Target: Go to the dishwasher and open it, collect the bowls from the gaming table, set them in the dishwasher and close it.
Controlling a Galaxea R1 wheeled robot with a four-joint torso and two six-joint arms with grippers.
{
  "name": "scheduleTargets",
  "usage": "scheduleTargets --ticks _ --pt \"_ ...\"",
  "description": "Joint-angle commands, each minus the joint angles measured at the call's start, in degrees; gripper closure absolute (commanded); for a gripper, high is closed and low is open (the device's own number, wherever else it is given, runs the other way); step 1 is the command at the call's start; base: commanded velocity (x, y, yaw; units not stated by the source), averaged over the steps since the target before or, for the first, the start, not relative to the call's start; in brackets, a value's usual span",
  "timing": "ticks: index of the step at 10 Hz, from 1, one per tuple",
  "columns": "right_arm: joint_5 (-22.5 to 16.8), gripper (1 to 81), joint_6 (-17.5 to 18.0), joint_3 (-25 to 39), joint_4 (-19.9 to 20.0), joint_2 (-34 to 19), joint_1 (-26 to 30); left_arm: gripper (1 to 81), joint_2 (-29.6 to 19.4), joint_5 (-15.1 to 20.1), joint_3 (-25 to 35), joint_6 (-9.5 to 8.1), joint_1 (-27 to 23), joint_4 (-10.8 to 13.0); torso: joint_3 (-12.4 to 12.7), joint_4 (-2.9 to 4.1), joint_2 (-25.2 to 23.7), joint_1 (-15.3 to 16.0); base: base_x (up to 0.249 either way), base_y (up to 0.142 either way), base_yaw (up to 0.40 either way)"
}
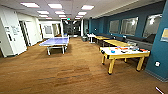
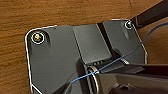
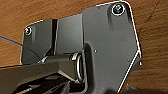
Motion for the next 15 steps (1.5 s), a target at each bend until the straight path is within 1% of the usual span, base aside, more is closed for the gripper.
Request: scheduleTargets --ticks 1,13,15 --pt "-2.7 1.0 -0.5 0.0 -1.5 0.8 3.1 1.0 -0.2 2.5 0.1 -0.26 -2.7 -0.1 0.0 0.00 0.0 0.0 0.233 0.000 0.000" --pt "-2.7 1.0 -0.4 -0.1 -1.3 0.7 3.3 1.0 -0.3 2.5 0.1 -0.26 -2.7 -0.1 0.0 0.00 0.0 0.0 0.233 0.000 0.000" --pt "-2.7 1.0 -0.4 -0.1 -1.3 0.7 3.2 1.0 -0.7 2.4 0.1 -0.34 -2.7 -0.5 0.0 0.00 0.0 0.0 0.242 0.000 0.000"
